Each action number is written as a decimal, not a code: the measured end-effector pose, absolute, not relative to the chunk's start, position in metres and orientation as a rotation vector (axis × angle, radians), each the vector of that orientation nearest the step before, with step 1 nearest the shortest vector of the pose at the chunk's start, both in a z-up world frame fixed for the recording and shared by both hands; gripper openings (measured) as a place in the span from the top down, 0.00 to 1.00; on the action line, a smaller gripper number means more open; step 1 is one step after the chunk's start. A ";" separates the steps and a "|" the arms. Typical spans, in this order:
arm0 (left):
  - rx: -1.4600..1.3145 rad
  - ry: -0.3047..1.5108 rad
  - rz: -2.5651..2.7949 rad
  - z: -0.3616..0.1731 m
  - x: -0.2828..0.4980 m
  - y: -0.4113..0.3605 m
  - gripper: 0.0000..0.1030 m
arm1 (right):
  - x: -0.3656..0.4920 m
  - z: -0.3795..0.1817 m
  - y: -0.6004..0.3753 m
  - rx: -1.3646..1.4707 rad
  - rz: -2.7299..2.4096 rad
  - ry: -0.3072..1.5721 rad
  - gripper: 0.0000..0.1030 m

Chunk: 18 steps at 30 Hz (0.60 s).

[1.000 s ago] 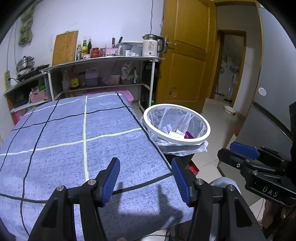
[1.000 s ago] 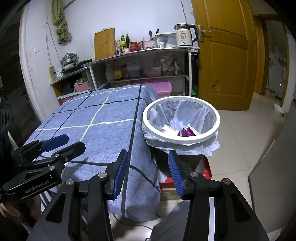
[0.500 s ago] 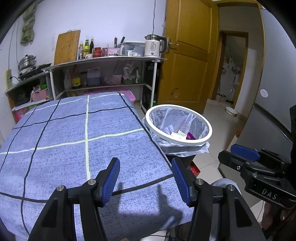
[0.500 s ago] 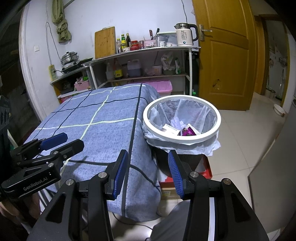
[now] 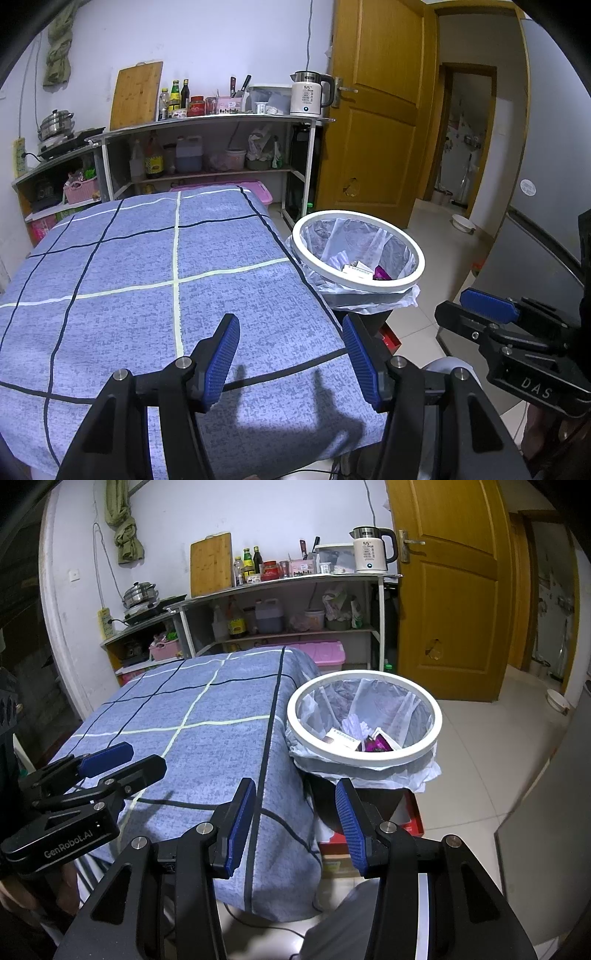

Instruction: Collect trash

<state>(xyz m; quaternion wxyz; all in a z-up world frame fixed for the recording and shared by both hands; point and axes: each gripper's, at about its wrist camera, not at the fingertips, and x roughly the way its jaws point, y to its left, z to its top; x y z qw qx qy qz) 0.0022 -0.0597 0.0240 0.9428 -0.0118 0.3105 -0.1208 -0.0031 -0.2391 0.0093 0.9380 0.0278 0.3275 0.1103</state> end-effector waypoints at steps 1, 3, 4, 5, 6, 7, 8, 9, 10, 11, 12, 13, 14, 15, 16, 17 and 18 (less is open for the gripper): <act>-0.025 0.632 -0.246 0.024 0.002 -0.060 0.44 | -0.004 0.009 -0.239 0.056 0.226 0.669 0.55; -0.025 0.633 -0.248 0.024 0.002 -0.060 0.44 | -0.004 0.009 -0.239 0.056 0.225 0.669 0.55; -0.025 0.634 -0.247 0.024 0.002 -0.061 0.44 | -0.004 0.009 -0.239 0.056 0.225 0.669 0.55; -0.025 0.634 -0.247 0.024 0.002 -0.061 0.44 | -0.003 0.009 -0.239 0.056 0.226 0.669 0.55; -0.024 0.633 -0.247 0.024 0.002 -0.061 0.44 | -0.003 0.009 -0.239 0.055 0.227 0.670 0.55; -0.025 0.633 -0.247 0.024 0.002 -0.061 0.44 | -0.003 0.009 -0.239 0.055 0.227 0.671 0.55; -0.025 0.633 -0.246 0.024 0.002 -0.061 0.44 | -0.003 0.009 -0.239 0.055 0.227 0.670 0.55; -0.026 0.635 -0.246 0.024 0.002 -0.061 0.44 | -0.003 0.009 -0.238 0.054 0.227 0.669 0.55; -0.027 0.635 -0.248 0.024 0.002 -0.061 0.44 | -0.003 0.009 -0.239 0.054 0.227 0.670 0.55; -0.027 0.636 -0.248 0.024 0.002 -0.061 0.44 | -0.003 0.009 -0.238 0.055 0.226 0.671 0.55; -0.027 0.635 -0.247 0.024 0.001 -0.062 0.44 | -0.003 0.009 -0.238 0.056 0.227 0.670 0.55; -0.026 0.634 -0.246 0.024 0.001 -0.062 0.44 | -0.003 0.009 -0.238 0.055 0.226 0.670 0.55; -0.025 0.634 -0.245 0.024 0.001 -0.062 0.44 | -0.003 0.009 -0.238 0.053 0.226 0.670 0.55; -0.026 0.634 -0.246 0.024 0.001 -0.061 0.44 | -0.003 0.009 -0.238 0.054 0.227 0.670 0.55; -0.027 0.634 -0.247 0.024 0.001 -0.061 0.44 | -0.002 0.009 -0.239 0.055 0.226 0.670 0.55; -0.026 0.634 -0.247 0.024 0.001 -0.061 0.44 | -0.003 0.009 -0.238 0.054 0.227 0.670 0.55; -0.025 0.634 -0.245 0.024 0.002 -0.061 0.44 | -0.003 0.009 -0.238 0.054 0.227 0.669 0.55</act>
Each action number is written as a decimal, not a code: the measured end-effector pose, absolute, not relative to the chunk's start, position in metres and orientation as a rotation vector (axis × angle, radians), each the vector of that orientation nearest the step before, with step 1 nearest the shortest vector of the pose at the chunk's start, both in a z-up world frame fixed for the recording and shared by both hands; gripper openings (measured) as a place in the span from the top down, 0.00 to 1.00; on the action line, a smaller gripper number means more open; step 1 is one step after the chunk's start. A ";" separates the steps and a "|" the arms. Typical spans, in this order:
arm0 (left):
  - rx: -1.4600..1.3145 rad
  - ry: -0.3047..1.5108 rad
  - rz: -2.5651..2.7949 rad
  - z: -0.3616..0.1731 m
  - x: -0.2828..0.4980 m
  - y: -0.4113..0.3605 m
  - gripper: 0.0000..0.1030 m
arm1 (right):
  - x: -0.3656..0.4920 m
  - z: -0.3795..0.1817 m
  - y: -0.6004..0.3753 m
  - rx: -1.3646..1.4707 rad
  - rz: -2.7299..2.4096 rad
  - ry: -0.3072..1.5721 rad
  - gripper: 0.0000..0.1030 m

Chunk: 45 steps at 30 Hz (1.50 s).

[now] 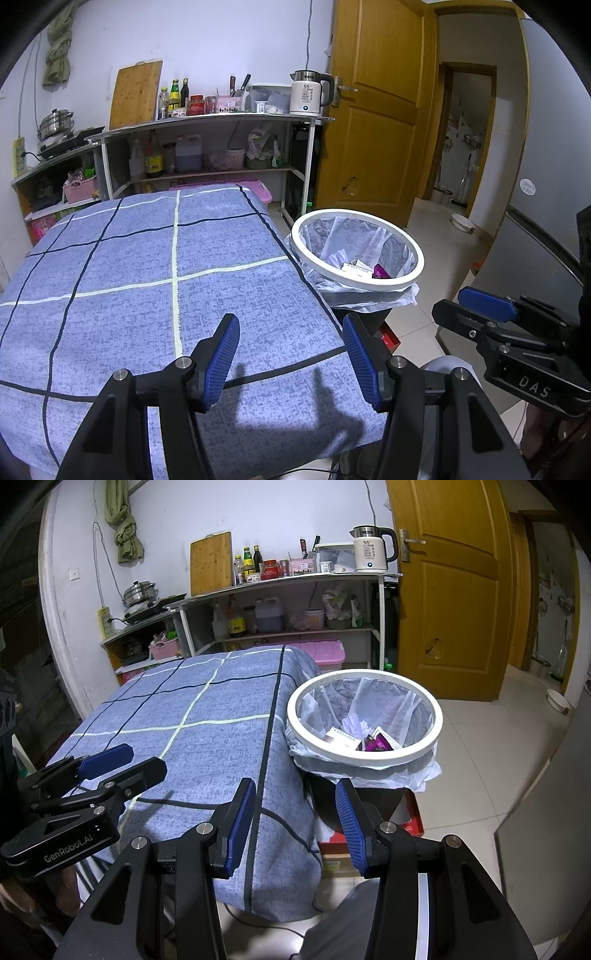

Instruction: Collect trash

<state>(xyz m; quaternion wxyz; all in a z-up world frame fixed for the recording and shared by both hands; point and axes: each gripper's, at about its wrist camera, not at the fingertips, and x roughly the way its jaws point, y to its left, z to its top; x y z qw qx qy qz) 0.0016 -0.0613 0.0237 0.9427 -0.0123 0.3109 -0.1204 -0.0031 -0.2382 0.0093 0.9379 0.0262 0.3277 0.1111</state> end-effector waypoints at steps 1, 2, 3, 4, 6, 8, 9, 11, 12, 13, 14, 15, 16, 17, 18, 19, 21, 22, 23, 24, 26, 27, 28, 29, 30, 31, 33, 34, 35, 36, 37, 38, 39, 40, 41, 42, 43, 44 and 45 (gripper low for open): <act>-0.027 0.636 -0.248 0.023 0.002 -0.061 0.44 | -0.003 0.009 -0.238 0.054 0.227 0.670 0.55; -0.028 0.637 -0.248 0.024 0.002 -0.061 0.44 | -0.003 0.009 -0.238 0.054 0.228 0.671 0.55; -0.028 0.636 -0.247 0.023 0.001 -0.061 0.44 | -0.002 0.008 -0.238 0.053 0.228 0.671 0.55; -0.029 0.636 -0.246 0.023 0.001 -0.061 0.44 | -0.002 0.008 -0.238 0.052 0.228 0.671 0.55; -0.028 0.636 -0.246 0.023 0.001 -0.061 0.44 | -0.002 0.007 -0.238 0.052 0.228 0.671 0.55; -0.028 0.636 -0.246 0.023 0.001 -0.061 0.44 | -0.002 0.007 -0.238 0.052 0.227 0.671 0.55; -0.028 0.636 -0.248 0.023 0.001 -0.061 0.44 | -0.002 0.007 -0.238 0.052 0.228 0.672 0.55; -0.027 0.638 -0.247 0.023 0.001 -0.061 0.44 | -0.002 0.007 -0.238 0.051 0.228 0.670 0.55; -0.027 0.638 -0.246 0.023 0.000 -0.061 0.44 | -0.002 0.008 -0.238 0.051 0.228 0.671 0.55; -0.025 0.638 -0.245 0.023 0.000 -0.061 0.44 | -0.001 0.007 -0.238 0.052 0.229 0.672 0.55; -0.025 0.638 -0.243 0.023 0.000 -0.061 0.44 | -0.002 0.007 -0.238 0.052 0.229 0.672 0.55; -0.025 0.639 -0.243 0.023 0.000 -0.060 0.44 | -0.002 0.007 -0.238 0.052 0.229 0.670 0.55; -0.026 0.639 -0.244 0.022 0.000 -0.061 0.44 | -0.002 0.008 -0.238 0.051 0.228 0.670 0.55; -0.026 0.639 -0.243 0.022 0.000 -0.061 0.44 | -0.001 0.007 -0.238 0.051 0.228 0.671 0.55; -0.026 0.638 -0.241 0.022 -0.001 -0.061 0.44 | -0.002 0.008 -0.238 0.052 0.228 0.672 0.55; -0.023 0.637 -0.241 0.022 0.000 -0.061 0.44 | -0.002 0.007 -0.238 0.053 0.228 0.672 0.55; -0.024 0.639 -0.241 0.022 0.000 -0.060 0.44 | -0.002 0.006 -0.237 0.052 0.227 0.673 0.55; -0.024 0.640 -0.241 0.022 0.000 -0.060 0.44 | -0.002 0.006 -0.238 0.051 0.227 0.673 0.55; -0.023 0.640 -0.238 0.020 -0.001 -0.061 0.44 | -0.001 0.006 -0.238 0.051 0.228 0.672 0.55; -0.023 0.640 -0.237 0.020 -0.001 -0.060 0.44 | -0.001 0.006 -0.237 0.051 0.228 0.672 0.55; -0.025 0.641 -0.237 0.019 -0.001 -0.060 0.44 | -0.001 0.006 -0.238 0.051 0.228 0.673 0.55; -0.026 0.642 -0.237 0.019 -0.001 -0.060 0.44 | -0.002 0.006 -0.237 0.051 0.228 0.673 0.55; -0.026 0.643 -0.236 0.019 -0.001 -0.060 0.44 | -0.002 0.006 -0.237 0.051 0.228 0.674 0.55; -0.026 0.644 -0.236 0.018 -0.002 -0.059 0.44 | -0.002 0.006 -0.238 0.051 0.228 0.674 0.55; -0.025 0.644 -0.237 0.018 -0.002 -0.060 0.44 | -0.002 0.006 -0.238 0.051 0.228 0.673 0.55; -0.024 0.644 -0.233 0.019 -0.002 -0.060 0.44 | -0.002 0.006 -0.237 0.051 0.228 0.673 0.55; -0.021 0.645 -0.229 0.018 -0.001 -0.060 0.44 | -0.002 0.006 -0.237 0.051 0.228 0.674 0.55; -0.022 0.645 -0.229 0.018 -0.001 -0.061 0.44 | -0.002 0.005 -0.237 0.051 0.228 0.675 0.55; -0.022 0.645 -0.229 0.018 -0.001 -0.061 0.44 | -0.002 0.005 -0.237 0.050 0.229 0.676 0.55; -0.019 0.645 -0.223 0.017 -0.002 -0.060 0.44 | -0.002 0.004 -0.237 0.049 0.229 0.677 0.55; -0.016 0.645 -0.219 0.017 -0.001 -0.061 0.44 | -0.001 0.004 -0.237 0.048 0.229 0.677 0.55; -0.015 0.644 -0.217 0.017 -0.001 -0.061 0.44 | -0.001 0.004 -0.237 0.047 0.229 0.678 0.55; -0.014 0.645 -0.214 0.017 -0.001 -0.062 0.44 | -0.001 0.004 -0.236 0.048 0.229 0.677 0.55; -0.014 0.646 -0.212 0.016 -0.001 -0.062 0.44 | -0.001 0.004 -0.237 0.047 0.229 0.677 0.55; -0.014 0.646 -0.212 0.016 -0.001 -0.063 0.44 | -0.001 0.004 -0.236 0.047 0.229 0.678 0.55; -0.012 0.646 -0.209 0.015 -0.001 -0.063 0.44 | -0.001 0.004 -0.236 0.048 0.229 0.678 0.55; -0.013 0.646 -0.211 0.016 -0.001 -0.063 0.44 | -0.001 0.004 -0.236 0.048 0.229 0.678 0.55; -0.014 0.646 -0.212 0.015 -0.001 -0.062 0.44 | -0.001 0.004 -0.236 0.048 0.229 0.678 0.55; -0.014 0.646 -0.212 0.015 -0.001 -0.062 0.44 | -0.001 0.004 -0.237 0.048 0.229 0.679 0.55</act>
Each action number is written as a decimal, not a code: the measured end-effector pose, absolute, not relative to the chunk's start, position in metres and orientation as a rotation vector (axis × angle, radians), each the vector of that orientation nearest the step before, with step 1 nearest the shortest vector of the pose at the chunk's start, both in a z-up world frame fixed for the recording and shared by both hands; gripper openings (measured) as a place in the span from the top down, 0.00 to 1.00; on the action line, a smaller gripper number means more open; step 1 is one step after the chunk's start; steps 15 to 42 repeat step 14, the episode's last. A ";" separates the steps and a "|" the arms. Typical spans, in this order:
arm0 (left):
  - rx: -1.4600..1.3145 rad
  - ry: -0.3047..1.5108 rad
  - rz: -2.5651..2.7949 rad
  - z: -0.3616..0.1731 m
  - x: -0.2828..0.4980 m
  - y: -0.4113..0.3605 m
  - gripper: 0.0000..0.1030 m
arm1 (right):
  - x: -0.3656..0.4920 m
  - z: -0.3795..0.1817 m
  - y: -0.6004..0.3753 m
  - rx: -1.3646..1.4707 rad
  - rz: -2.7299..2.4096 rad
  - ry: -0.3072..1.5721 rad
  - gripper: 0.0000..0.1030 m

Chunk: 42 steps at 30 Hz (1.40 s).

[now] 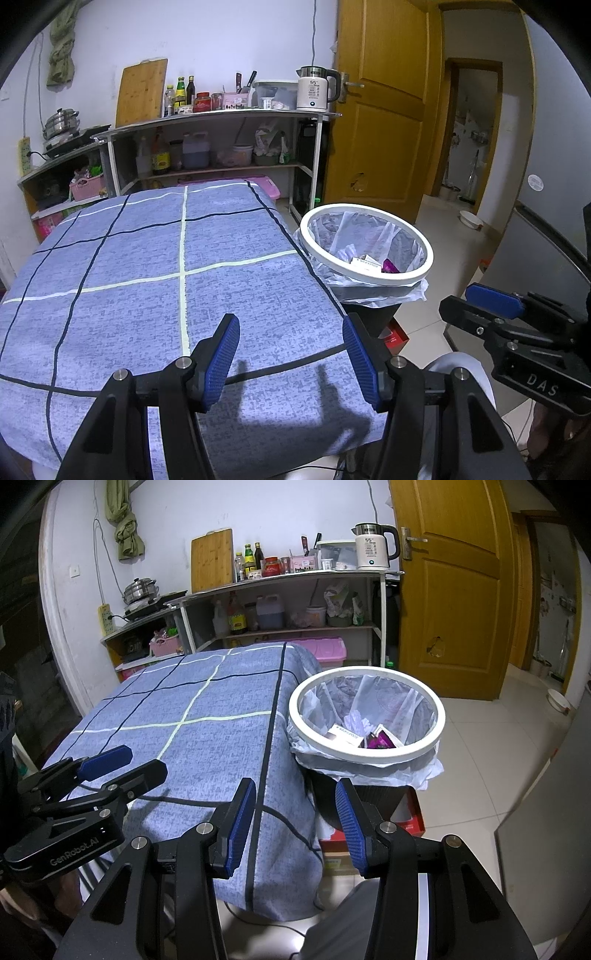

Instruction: Collect trash

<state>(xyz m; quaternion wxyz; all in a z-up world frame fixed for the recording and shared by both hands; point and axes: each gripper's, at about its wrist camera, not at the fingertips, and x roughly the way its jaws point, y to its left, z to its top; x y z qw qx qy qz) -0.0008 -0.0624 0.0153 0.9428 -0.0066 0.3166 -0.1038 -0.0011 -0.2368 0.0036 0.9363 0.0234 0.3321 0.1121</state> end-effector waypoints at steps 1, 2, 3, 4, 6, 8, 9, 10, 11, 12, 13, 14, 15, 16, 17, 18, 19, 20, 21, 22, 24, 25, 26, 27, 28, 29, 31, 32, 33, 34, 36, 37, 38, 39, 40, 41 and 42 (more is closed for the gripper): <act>-0.012 0.645 -0.209 0.016 -0.001 -0.063 0.44 | -0.001 0.004 -0.237 0.048 0.229 0.679 0.55; -0.012 0.644 -0.207 0.015 -0.001 -0.063 0.44 | -0.001 0.004 -0.236 0.047 0.229 0.678 0.55; -0.013 0.645 -0.209 0.015 0.000 -0.063 0.44 | -0.001 0.004 -0.236 0.047 0.229 0.678 0.55; -0.014 0.645 -0.209 0.015 0.000 -0.063 0.44 | -0.001 0.004 -0.236 0.047 0.229 0.678 0.55; -0.012 0.642 -0.207 0.015 0.000 -0.062 0.44 | -0.001 0.004 -0.237 0.047 0.229 0.678 0.55; -0.014 0.643 -0.208 0.015 0.000 -0.062 0.44 | -0.001 0.004 -0.236 0.048 0.229 0.679 0.55; -0.014 0.643 -0.208 0.015 0.000 -0.062 0.44 | -0.001 0.004 -0.237 0.048 0.229 0.679 0.55; -0.013 0.643 -0.208 0.016 0.000 -0.063 0.44 | -0.001 0.004 -0.237 0.048 0.229 0.679 0.55; -0.013 0.644 -0.211 0.015 0.000 -0.062 0.44 | -0.001 0.004 -0.236 0.046 0.229 0.678 0.55; -0.014 0.644 -0.212 0.016 0.000 -0.062 0.44 | -0.001 0.004 -0.236 0.046 0.228 0.678 0.55; -0.016 0.644 -0.213 0.017 0.000 -0.063 0.44 | -0.001 0.004 -0.237 0.047 0.229 0.678 0.55; -0.017 0.645 -0.215 0.017 0.000 -0.062 0.44 | -0.001 0.004 -0.236 0.047 0.229 0.678 0.55; -0.017 0.645 -0.215 0.017 0.000 -0.062 0.44 | -0.001 0.004 -0.236 0.047 0.229 0.678 0.55; -0.017 0.645 -0.215 0.017 0.000 -0.062 0.44 | -0.001 0.004 -0.236 0.047 0.229 0.678 0.55; -0.017 0.645 -0.215 0.017 0.000 -0.062 0.44 | -0.001 0.004 -0.236 0.047 0.229 0.678 0.55; -0.017 0.645 -0.215 0.017 0.000 -0.062 0.44 | -0.001 0.004 -0.236 0.047 0.229 0.678 0.55; -0.017 0.645 -0.215 0.017 0.000 -0.062 0.44 | -0.001 0.004 -0.236 0.047 0.229 0.678 0.55; -0.017 0.645 -0.215 0.017 0.000 -0.062 0.44 | -0.001 0.004 -0.236 0.047 0.229 0.678 0.55; -0.017 0.645 -0.215 0.017 0.000 -0.062 0.44 | -0.001 0.004 -0.236 0.047 0.229 0.678 0.55; -0.017 0.645 -0.215 0.017 0.000 -0.062 0.44 | -0.001 0.004 -0.236 0.047 0.229 0.678 0.55; -0.017 0.645 -0.215 0.017 0.000 -0.062 0.44 | -0.001 0.004 -0.236 0.047 0.229 0.678 0.55; -0.017 0.645 -0.215 0.017 0.000 -0.062 0.44 | -0.001 0.004 -0.236 0.047 0.229 0.678 0.55; -0.017 0.645 -0.215 0.017 0.000 -0.062 0.44 | -0.001 0.004 -0.236 0.047 0.229 0.678 0.55; -0.017 0.645 -0.215 0.017 0.000 -0.062 0.44 | -0.001 0.004 -0.236 0.047 0.229 0.678 0.55; -0.017 0.645 -0.215 0.017 0.000 -0.062 0.44 | -0.001 0.004 -0.236 0.047 0.229 0.678 0.55; -0.017 0.645 -0.215 0.017 0.000 -0.062 0.44 | -0.001 0.004 -0.236 0.047 0.229 0.678 0.55; -0.017 0.645 -0.215 0.017 0.000 -0.062 0.44 | -0.001 0.004 -0.236 0.047 0.229 0.678 0.55; -0.017 0.645 -0.215 0.017 0.000 -0.062 0.44 | -0.001 0.004 -0.236 0.047 0.229 0.678 0.55; -0.017 0.645 -0.215 0.017 0.000 -0.062 0.44 | -0.001 0.004 -0.236 0.047 0.229 0.678 0.55; -0.017 0.645 -0.215 0.017 0.000 -0.062 0.44 | -0.001 0.004 -0.236 0.047 0.229 0.678 0.55; -0.017 0.645 -0.215 0.017 0.000 -0.062 0.44 | -0.001 0.004 -0.236 0.047 0.229 0.678 0.55; -0.017 0.645 -0.215 0.017 0.000 -0.062 0.44 | -0.001 0.004 -0.236 0.047 0.229 0.678 0.55; -0.017 0.645 -0.215 0.017 0.000 -0.062 0.44 | -0.001 0.004 -0.236 0.047 0.229 0.678 0.55; -0.017 0.645 -0.215 0.017 0.000 -0.062 0.44 | -0.001 0.004 -0.236 0.047 0.229 0.678 0.55; -0.017 0.645 -0.215 0.017 0.000 -0.062 0.44 | -0.001 0.004 -0.236 0.047 0.229 0.678 0.55; -0.017 0.645 -0.215 0.017 0.000 -0.062 0.44 | -0.001 0.004 -0.236 0.047 0.229 0.678 0.55; -0.017 0.645 -0.215 0.017 0.000 -0.062 0.44 | -0.001 0.004 -0.236 0.047 0.229 0.678 0.55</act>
